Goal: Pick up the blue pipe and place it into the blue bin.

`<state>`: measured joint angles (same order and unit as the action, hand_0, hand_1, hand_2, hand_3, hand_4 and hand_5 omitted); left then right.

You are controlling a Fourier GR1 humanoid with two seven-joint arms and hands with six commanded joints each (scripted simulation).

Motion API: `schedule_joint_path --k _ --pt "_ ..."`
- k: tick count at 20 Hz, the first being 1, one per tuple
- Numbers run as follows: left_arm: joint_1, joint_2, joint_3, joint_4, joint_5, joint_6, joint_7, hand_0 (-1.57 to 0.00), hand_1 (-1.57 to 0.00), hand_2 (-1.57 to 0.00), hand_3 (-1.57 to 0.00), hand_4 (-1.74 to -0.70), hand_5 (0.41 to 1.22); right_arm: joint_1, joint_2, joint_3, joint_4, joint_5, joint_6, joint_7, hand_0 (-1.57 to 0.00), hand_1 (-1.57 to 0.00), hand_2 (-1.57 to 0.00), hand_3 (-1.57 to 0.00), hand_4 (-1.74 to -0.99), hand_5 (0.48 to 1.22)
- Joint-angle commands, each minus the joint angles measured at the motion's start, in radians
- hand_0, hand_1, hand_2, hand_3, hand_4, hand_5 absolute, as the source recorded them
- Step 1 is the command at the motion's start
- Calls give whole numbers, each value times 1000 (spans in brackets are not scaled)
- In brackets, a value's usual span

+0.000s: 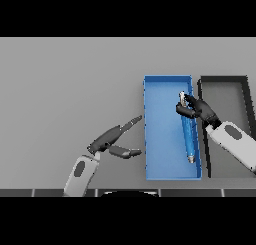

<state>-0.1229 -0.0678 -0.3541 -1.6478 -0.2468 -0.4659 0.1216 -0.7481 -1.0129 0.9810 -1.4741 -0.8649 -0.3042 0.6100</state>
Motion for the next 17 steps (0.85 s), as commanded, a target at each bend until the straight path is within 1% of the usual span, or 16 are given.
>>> schedule_joint_path --k 1,3,5,7,8,9,10,11,14,17 --pt "-5 1 1 1 -1 1 -1 1 1 1 1 -885 426 -15 -6 15 4 -7 8 0 -100 -91 -91 -53 -1071 868" --pt "-9 -3 2 4 -2 2 5 1 1 1 1 -885 427 -15 -5 32 2 4 9 0 -63 -58 -58 -34 -1056 817" --pt "-8 6 10 2 4 -1 -3 1 1 1 1 -886 428 -27 -3 45 13 18 14 0 -40 -37 -37 -21 -1046 759" --pt "-7 0 9 -4 10 -3 16 1 1 1 1 -887 429 -32 13 56 43 37 24 -7 -25 -23 -23 -13 -1036 713" --pt "-3 5 8 -2 6 -3 3 1 1 1 1 -888 429 -33 6 57 37 39 28 -5 -20 -18 -18 -10 -1033 696" --pt "9 1 -4 -1 -2 -1 -6 1 1 1 1 -888 429 -28 9 62 44 47 31 -16 -16 -14 -14 -8 -1030 682" --pt "2 3 0 5 -5 1 -5 1 1 1 1 -887 431 -30 0 60 38 47 33 -14 -13 -11 -11 -6 -1022 672" --pt "-3 -9 -9 14 -15 8 -4 1 1 1 1 -886 431 -30 -4 62 33 50 40 -20 -10 -9 -9 -5 -1020 666" --pt "6 4 1 4 -8 7 -15 1 1 1 1 -885 431 -47 6 65 41 40 51 0 -6 -5 -5 -3 -1022 658" --pt "10 -1 -10 31 -24 11 -27 1 1 1 1 -885 431 -45 3 65 37 37 60 -8 -6 -5 -5 -3 -1022 643"
